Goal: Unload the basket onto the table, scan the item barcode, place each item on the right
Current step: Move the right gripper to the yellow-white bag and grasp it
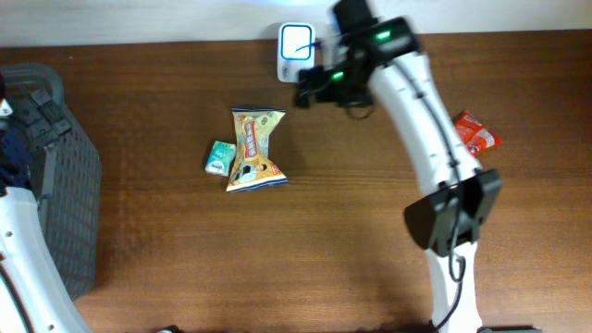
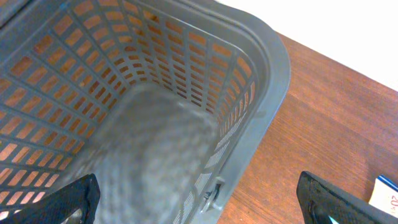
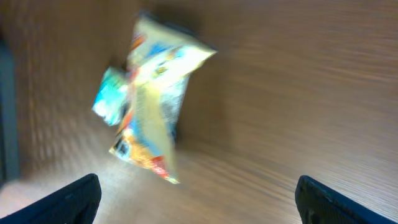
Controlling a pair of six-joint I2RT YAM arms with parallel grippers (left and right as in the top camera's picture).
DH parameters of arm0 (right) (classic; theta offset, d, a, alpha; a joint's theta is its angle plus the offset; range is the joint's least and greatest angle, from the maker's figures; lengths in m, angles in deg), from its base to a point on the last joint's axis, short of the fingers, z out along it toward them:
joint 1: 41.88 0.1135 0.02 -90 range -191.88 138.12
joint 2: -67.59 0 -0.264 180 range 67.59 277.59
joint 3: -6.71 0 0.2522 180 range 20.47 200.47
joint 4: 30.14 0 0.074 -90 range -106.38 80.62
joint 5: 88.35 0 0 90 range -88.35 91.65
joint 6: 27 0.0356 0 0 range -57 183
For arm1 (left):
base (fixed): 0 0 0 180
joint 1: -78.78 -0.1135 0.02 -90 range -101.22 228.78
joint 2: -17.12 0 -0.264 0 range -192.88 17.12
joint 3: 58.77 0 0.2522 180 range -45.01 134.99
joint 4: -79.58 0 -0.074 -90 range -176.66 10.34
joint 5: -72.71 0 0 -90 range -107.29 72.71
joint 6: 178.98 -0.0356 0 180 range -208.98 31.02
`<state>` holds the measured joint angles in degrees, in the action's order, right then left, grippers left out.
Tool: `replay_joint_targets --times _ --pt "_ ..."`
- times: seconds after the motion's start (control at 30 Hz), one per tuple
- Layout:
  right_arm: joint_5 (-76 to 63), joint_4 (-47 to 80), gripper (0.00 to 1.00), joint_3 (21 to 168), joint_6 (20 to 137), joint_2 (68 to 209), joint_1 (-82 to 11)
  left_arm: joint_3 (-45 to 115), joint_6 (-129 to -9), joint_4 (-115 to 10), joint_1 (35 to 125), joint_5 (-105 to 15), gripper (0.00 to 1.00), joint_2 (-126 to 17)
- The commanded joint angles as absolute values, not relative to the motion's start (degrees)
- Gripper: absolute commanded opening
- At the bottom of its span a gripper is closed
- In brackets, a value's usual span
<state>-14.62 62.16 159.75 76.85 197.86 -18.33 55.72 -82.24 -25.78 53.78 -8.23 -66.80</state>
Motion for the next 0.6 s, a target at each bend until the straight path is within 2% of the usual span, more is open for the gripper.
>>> replay_joint_targets --times 0.0,0.2,0.47,0.57 --pt "-11.15 61.51 0.99 158.92 75.43 200.27 -13.24 55.87 -81.72 -25.87 53.56 -8.01 0.99 -67.08" --pt "-11.89 58.75 1.00 153.67 78.03 204.38 -8.10 55.87 -81.72 -25.87 53.56 -8.01 0.99 -67.08" --pt "-23.50 49.07 0.99 140.56 80.00 204.99 -8.87 55.87 -81.72 -25.87 53.56 -8.01 0.99 -67.08" --pt "-22.10 45.40 0.99 137.28 79.76 204.99 -8.84 55.87 -81.72 -25.87 53.56 -8.01 0.99 -67.08"
